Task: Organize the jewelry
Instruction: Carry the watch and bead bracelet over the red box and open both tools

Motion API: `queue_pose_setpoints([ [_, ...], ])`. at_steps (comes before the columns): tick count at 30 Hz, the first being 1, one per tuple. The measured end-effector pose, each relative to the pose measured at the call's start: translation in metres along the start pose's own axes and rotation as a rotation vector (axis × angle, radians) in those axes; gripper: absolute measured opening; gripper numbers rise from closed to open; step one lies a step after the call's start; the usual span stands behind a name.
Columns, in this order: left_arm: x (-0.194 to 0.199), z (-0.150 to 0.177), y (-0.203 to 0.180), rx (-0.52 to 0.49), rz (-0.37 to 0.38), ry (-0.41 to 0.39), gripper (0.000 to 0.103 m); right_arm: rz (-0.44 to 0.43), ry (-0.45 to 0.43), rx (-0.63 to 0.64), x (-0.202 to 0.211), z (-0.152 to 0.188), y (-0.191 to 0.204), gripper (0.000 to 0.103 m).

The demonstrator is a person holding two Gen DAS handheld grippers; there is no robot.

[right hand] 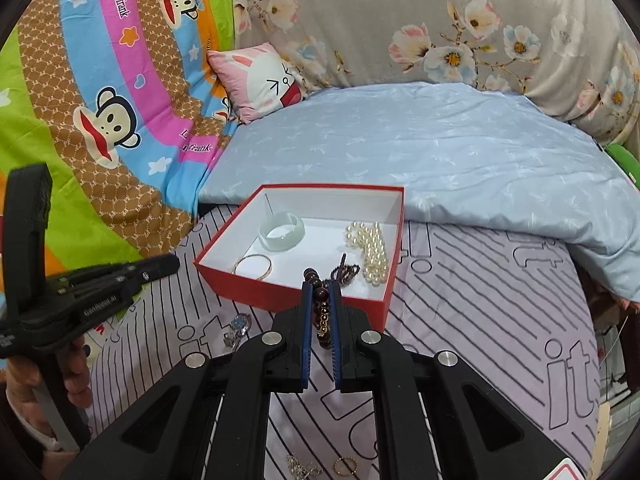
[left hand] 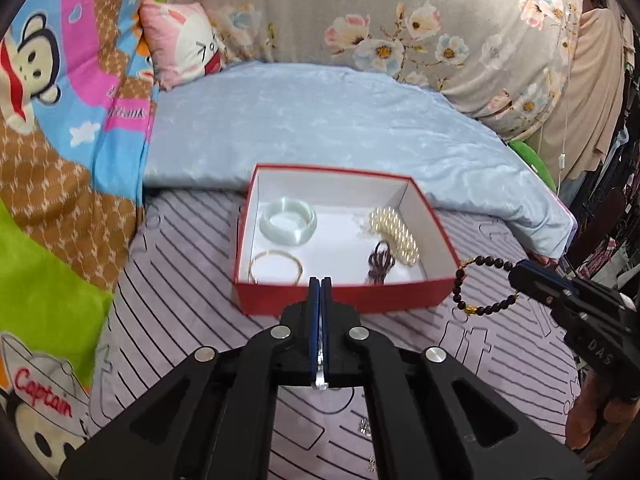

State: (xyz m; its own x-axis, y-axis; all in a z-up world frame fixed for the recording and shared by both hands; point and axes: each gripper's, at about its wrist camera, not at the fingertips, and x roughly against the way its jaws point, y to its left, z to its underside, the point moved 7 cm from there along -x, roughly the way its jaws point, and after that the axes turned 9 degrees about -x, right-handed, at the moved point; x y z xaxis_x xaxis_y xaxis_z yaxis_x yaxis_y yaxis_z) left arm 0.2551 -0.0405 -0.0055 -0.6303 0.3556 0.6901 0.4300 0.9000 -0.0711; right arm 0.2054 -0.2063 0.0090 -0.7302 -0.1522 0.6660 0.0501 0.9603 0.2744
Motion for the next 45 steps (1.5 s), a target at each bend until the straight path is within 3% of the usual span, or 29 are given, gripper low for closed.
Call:
queue_pose_setpoints([
  [2, -0.015, 0.019, 0.0, 0.012, -0.009, 0.048, 0.027, 0.001, 0.013, -0.009, -0.004, 0.007, -0.002, 0.007],
  [4, -0.028, 0.035, -0.002, 0.017, -0.023, 0.075, 0.039, 0.0, 0.028, -0.019, -0.008, 0.013, -0.004, 0.007],
  [8, -0.055, 0.056, -0.014, -0.003, -0.029, 0.131, 0.045, 0.0, 0.045, -0.031, -0.013, 0.021, -0.006, 0.007],
  [13, -0.08, 0.071, -0.02, -0.017, -0.047, 0.179, 0.042, 0.003, 0.046, -0.042, -0.014, 0.022, -0.01, 0.007],
  [15, -0.085, 0.073, -0.019, -0.014, -0.062, 0.181, 0.032, 0.005, 0.045, -0.045, -0.015, 0.021, -0.011, 0.007],
  [17, -0.085, 0.073, -0.016, -0.012, -0.07, 0.177, 0.014, 0.006, 0.044, -0.046, -0.015, 0.02, -0.012, 0.007],
  [27, -0.052, 0.055, -0.009, 0.027, -0.002, 0.119, 0.01, -0.006, 0.022, -0.02, -0.013, 0.004, -0.006, 0.007],
  [36, -0.007, -0.013, -0.017, -0.02, 0.037, -0.031, 0.01, -0.013, -0.01, 0.011, -0.025, -0.035, 0.003, 0.007],
  [41, -0.029, -0.048, -0.012, -0.027, 0.009, -0.049, 0.01, -0.011, 0.003, 0.025, -0.054, -0.053, 0.009, 0.007],
  [45, -0.057, -0.056, -0.007, -0.014, -0.005, -0.027, 0.01, -0.007, 0.021, 0.024, -0.073, -0.055, 0.006, 0.007],
])
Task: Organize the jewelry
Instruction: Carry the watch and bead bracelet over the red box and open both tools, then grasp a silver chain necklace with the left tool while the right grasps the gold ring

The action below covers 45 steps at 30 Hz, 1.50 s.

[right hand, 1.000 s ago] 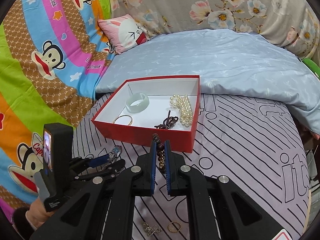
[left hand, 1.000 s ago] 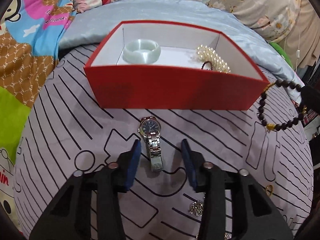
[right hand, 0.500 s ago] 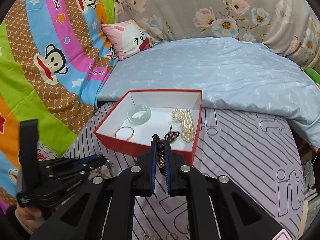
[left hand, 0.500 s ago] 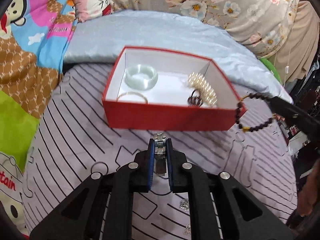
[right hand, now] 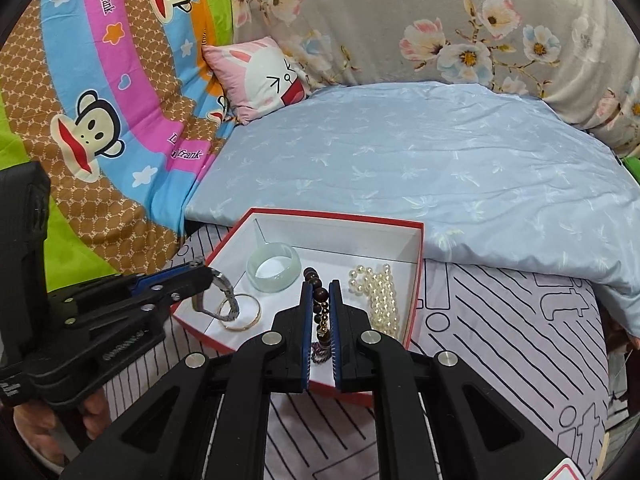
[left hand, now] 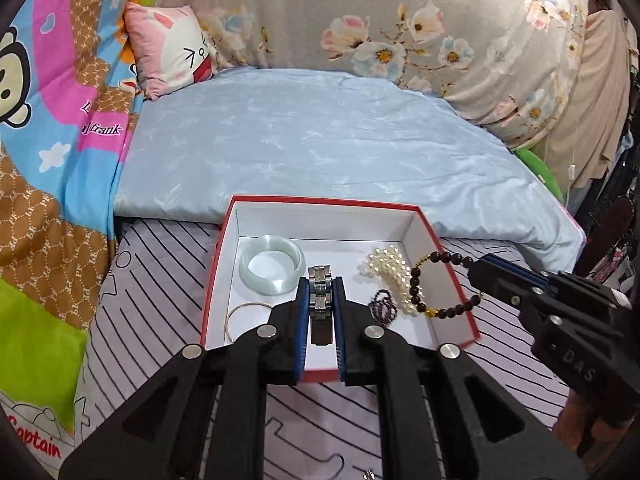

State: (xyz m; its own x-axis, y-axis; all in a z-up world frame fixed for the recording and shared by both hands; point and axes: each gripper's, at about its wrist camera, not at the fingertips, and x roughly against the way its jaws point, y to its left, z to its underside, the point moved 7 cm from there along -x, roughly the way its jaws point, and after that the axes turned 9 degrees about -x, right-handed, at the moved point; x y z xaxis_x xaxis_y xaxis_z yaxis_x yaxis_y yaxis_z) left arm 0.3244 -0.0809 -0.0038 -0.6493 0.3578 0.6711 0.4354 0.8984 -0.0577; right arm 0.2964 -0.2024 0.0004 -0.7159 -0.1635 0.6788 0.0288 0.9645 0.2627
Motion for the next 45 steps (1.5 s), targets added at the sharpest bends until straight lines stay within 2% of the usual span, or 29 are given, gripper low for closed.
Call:
queue_pose_setpoints([
  [7, -0.038, 0.009, 0.005, 0.018, 0.004, 0.055, 0.011, 0.011, 0.027, -0.005, -0.025, 0.005, -0.006, 0.008],
  [10, -0.043, 0.009, 0.008, 0.025, -0.008, 0.051, 0.011, 0.031, 0.006, 0.0, -0.023, 0.005, -0.008, 0.017],
  [12, -0.04, 0.008, 0.012, 0.029, -0.038, 0.04, 0.023, 0.037, -0.005, -0.01, -0.02, 0.004, -0.01, 0.023],
  [13, -0.039, 0.008, 0.014, 0.033, -0.045, 0.039, 0.038, 0.038, -0.009, -0.012, -0.017, 0.005, -0.01, 0.026],
  [14, -0.036, 0.009, 0.016, 0.039, -0.055, 0.037, 0.046, 0.04, -0.013, -0.014, -0.014, 0.005, -0.011, 0.027],
  [15, -0.034, 0.009, 0.017, 0.039, -0.063, 0.033, 0.048, 0.044, -0.021, -0.012, -0.008, 0.007, -0.011, 0.03],
  [23, -0.004, 0.024, 0.02, 0.019, -0.116, 0.019, 0.049, 0.076, -0.026, -0.031, 0.032, 0.038, -0.027, 0.031],
  [32, 0.029, 0.074, 0.013, 0.015, -0.152, 0.057, 0.049, 0.13, 0.025, -0.048, 0.068, 0.104, -0.045, 0.031],
  [38, 0.034, 0.111, 0.005, 0.035, -0.142, 0.114, 0.049, 0.146, 0.092, -0.04, 0.077, 0.154, -0.047, 0.031],
  [45, 0.032, 0.15, -0.007, 0.062, -0.143, 0.175, 0.05, 0.144, 0.15, -0.024, 0.068, 0.191, -0.04, 0.031],
])
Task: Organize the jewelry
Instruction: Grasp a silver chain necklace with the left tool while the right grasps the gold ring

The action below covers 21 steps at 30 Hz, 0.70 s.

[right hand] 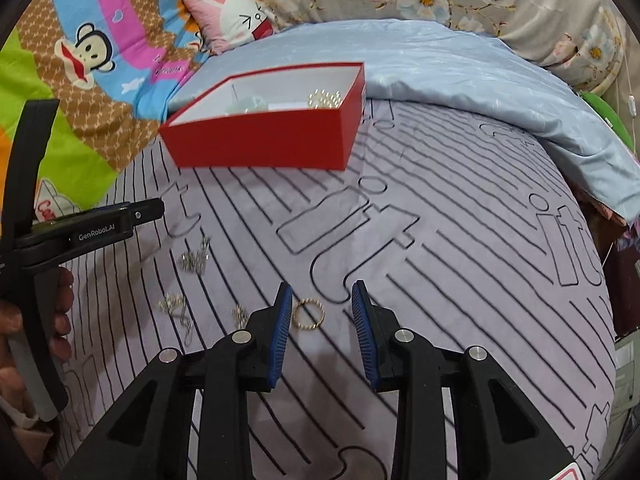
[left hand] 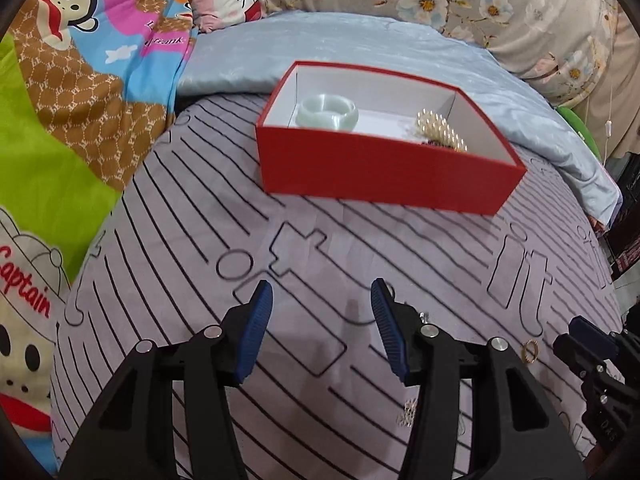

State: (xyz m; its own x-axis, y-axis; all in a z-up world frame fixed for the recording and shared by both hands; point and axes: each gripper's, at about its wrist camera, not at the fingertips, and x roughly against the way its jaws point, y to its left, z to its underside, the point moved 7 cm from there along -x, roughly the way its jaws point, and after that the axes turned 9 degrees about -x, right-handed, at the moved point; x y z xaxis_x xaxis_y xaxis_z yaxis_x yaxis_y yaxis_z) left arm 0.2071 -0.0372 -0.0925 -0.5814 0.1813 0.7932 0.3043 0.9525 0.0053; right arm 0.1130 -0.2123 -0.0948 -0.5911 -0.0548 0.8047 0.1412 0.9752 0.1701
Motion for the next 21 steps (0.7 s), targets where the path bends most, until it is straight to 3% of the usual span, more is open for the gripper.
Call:
queue_pose_setpoints([
  [2, -0.001, 0.005, -0.002, 0.008, 0.006, 0.011, 0.054, 0.001, 0.008, 0.003, -0.004, 0.005, 0.003, 0.031],
  [15, -0.003, 0.018, -0.021, 0.0, 0.044, 0.039, 0.054, 0.038, 0.019, 0.026, -0.02, 0.009, 0.003, 0.027],
  [18, -0.003, 0.019, -0.025, -0.006, 0.051, 0.041, 0.054, 0.041, 0.016, 0.034, -0.021, 0.01, 0.003, 0.019],
  [21, -0.002, 0.02, -0.03, -0.011, 0.058, 0.042, 0.054, 0.042, 0.013, 0.038, -0.02, 0.01, 0.003, 0.018],
])
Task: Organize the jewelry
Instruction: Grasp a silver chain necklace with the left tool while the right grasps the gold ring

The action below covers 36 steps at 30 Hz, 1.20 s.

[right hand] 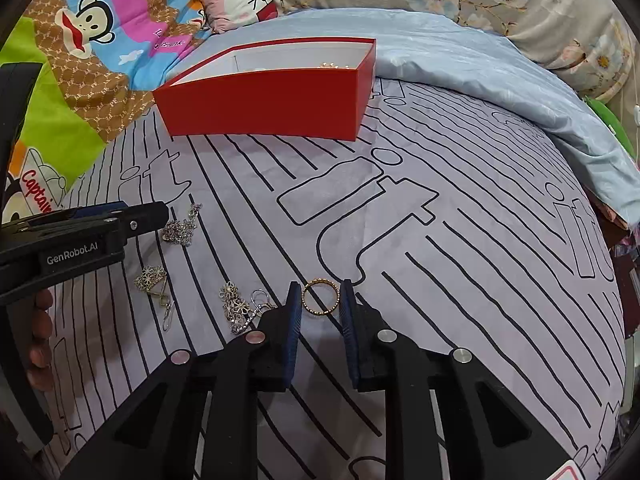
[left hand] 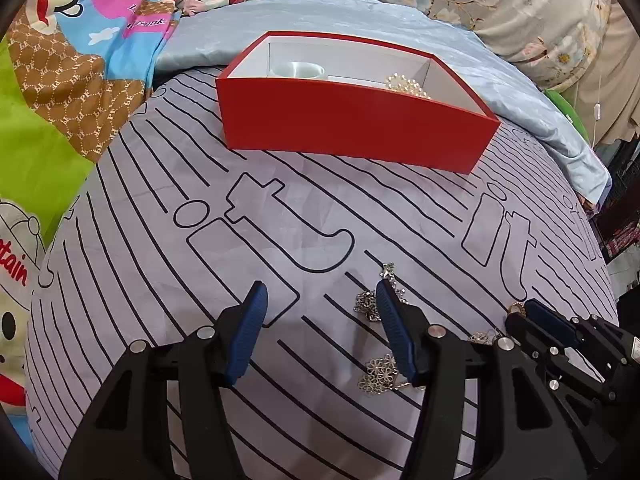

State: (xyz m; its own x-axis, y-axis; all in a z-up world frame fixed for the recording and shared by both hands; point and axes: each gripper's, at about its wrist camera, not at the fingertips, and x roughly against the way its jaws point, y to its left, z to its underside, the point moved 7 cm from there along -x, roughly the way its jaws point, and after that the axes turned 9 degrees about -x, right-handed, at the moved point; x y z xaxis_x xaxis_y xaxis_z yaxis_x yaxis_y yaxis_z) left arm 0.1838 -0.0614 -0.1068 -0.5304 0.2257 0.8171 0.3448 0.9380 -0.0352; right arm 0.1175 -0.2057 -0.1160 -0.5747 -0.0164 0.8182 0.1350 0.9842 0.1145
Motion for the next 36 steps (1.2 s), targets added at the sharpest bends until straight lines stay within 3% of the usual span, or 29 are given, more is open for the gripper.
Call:
queue_pose_setpoints([
  [4, 0.002, 0.001, -0.005, -0.004, 0.006, -0.005, 0.063, 0.003, -0.001, 0.0, 0.001, 0.001, 0.0, 0.018],
  [15, -0.007, 0.005, -0.028, -0.044, 0.02, 0.008, 0.063, -0.016, -0.011, -0.039, 0.012, -0.003, -0.007, 0.018],
  [19, -0.008, 0.004, -0.031, -0.06, -0.001, 0.002, 0.055, -0.022, -0.015, -0.048, 0.015, -0.004, -0.009, 0.018],
  [24, -0.008, 0.003, -0.032, -0.077, -0.006, -0.003, 0.029, -0.031, -0.013, -0.061, 0.015, -0.005, -0.012, 0.018],
  [26, -0.007, 0.002, -0.032, -0.075, 0.011, 0.0, 0.013, -0.031, -0.014, -0.063, 0.016, -0.006, -0.012, 0.018],
  [36, 0.002, -0.004, -0.031, -0.065, 0.044, -0.01, 0.005, -0.048, -0.035, -0.061, 0.026, -0.016, -0.01, 0.018],
])
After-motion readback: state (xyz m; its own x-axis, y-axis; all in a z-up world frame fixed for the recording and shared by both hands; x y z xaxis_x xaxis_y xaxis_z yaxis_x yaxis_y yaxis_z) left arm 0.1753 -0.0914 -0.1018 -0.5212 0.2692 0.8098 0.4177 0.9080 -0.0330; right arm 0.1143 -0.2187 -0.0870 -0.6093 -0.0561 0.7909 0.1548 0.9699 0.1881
